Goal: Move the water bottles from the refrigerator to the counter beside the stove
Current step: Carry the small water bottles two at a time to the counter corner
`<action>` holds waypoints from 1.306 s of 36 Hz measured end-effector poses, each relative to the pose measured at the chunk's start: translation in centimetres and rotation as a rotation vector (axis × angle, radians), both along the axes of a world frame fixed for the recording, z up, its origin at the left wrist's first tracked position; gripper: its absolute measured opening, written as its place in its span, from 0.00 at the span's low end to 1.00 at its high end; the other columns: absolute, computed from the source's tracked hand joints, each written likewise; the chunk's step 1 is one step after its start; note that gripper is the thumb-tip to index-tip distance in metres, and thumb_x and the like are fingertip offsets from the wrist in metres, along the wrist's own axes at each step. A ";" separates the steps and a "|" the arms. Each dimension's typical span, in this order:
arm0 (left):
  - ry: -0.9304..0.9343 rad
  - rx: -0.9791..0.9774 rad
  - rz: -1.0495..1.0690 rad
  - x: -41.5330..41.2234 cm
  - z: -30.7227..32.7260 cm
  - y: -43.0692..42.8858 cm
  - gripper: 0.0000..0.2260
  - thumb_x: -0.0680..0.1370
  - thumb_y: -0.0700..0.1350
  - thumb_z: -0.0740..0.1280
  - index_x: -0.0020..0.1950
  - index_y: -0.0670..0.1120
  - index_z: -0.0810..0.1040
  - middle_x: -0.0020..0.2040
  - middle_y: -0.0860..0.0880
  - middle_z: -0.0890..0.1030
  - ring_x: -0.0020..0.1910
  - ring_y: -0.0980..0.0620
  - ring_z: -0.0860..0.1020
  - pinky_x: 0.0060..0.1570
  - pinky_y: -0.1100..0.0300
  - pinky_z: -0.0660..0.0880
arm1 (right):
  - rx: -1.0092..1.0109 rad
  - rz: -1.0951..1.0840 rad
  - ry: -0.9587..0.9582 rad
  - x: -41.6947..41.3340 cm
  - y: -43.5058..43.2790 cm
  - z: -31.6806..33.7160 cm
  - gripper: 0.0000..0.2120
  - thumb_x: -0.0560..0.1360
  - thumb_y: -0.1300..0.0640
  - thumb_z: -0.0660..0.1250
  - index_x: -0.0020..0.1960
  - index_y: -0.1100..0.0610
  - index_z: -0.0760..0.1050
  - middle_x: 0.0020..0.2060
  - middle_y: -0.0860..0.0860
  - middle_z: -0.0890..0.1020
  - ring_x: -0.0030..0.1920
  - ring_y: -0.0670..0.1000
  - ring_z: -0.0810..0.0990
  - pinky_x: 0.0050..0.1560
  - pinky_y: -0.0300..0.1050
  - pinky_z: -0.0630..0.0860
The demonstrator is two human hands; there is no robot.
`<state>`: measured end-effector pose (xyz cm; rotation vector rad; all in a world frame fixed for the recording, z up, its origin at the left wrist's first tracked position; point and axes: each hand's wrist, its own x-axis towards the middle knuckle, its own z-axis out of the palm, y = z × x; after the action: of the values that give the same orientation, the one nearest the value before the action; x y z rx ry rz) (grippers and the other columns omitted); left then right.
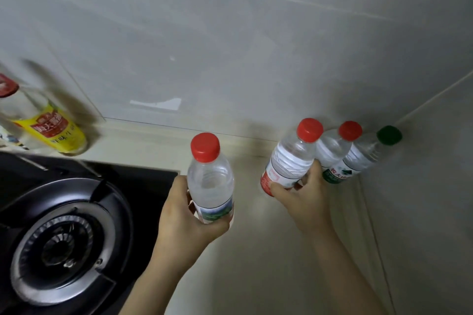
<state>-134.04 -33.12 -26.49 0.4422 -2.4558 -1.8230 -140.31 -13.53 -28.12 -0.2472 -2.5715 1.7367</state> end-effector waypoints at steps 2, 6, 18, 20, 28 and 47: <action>-0.007 -0.003 0.004 -0.1 -0.6 -0.2 0.26 0.60 0.42 0.82 0.49 0.56 0.71 0.47 0.63 0.79 0.45 0.63 0.79 0.39 0.72 0.75 | 0.035 -0.005 0.013 -0.9 -0.1 -0.5 0.24 0.60 0.57 0.77 0.51 0.46 0.69 0.46 0.42 0.82 0.45 0.39 0.81 0.44 0.36 0.77; -0.014 -0.015 0.017 -0.3 -1.5 -0.4 0.27 0.59 0.43 0.82 0.50 0.56 0.72 0.46 0.59 0.80 0.45 0.60 0.80 0.40 0.68 0.77 | 0.093 -0.032 0.027 -2.3 -0.3 -1.4 0.26 0.57 0.52 0.74 0.52 0.45 0.68 0.46 0.43 0.82 0.47 0.44 0.82 0.49 0.49 0.80; 0.006 -0.040 0.032 -0.8 -1.9 -0.9 0.27 0.59 0.43 0.82 0.49 0.57 0.71 0.48 0.63 0.78 0.47 0.62 0.78 0.41 0.70 0.76 | 0.182 -0.117 0.097 -4.6 -1.2 -3.5 0.26 0.61 0.53 0.77 0.52 0.53 0.67 0.47 0.52 0.79 0.47 0.53 0.80 0.50 0.53 0.78; 0.009 -0.035 0.032 -0.9 -1.9 -0.9 0.27 0.59 0.43 0.82 0.49 0.57 0.71 0.48 0.64 0.77 0.47 0.63 0.78 0.40 0.72 0.74 | 0.195 -0.130 0.114 -4.8 -1.2 -3.8 0.26 0.61 0.52 0.76 0.52 0.53 0.67 0.47 0.52 0.79 0.47 0.53 0.80 0.49 0.52 0.78; 0.012 -0.018 0.022 -1.1 -2.0 -0.6 0.28 0.59 0.42 0.82 0.50 0.55 0.72 0.48 0.63 0.78 0.48 0.62 0.78 0.39 0.72 0.74 | 0.219 -0.138 0.137 -5.2 -1.1 -4.5 0.25 0.62 0.57 0.79 0.52 0.56 0.68 0.45 0.53 0.79 0.45 0.55 0.79 0.48 0.54 0.78; 0.043 -0.017 0.020 -1.3 -1.8 -0.4 0.27 0.59 0.40 0.82 0.49 0.56 0.71 0.48 0.64 0.77 0.46 0.63 0.78 0.39 0.72 0.74 | 0.175 -0.172 0.132 -3.9 -1.9 -5.0 0.26 0.68 0.55 0.75 0.61 0.52 0.67 0.51 0.51 0.81 0.51 0.50 0.81 0.54 0.52 0.78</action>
<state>-135.29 -33.53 -28.30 0.4211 -2.4285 -1.7829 -144.21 -15.39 -33.10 -0.3243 -2.5054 1.4122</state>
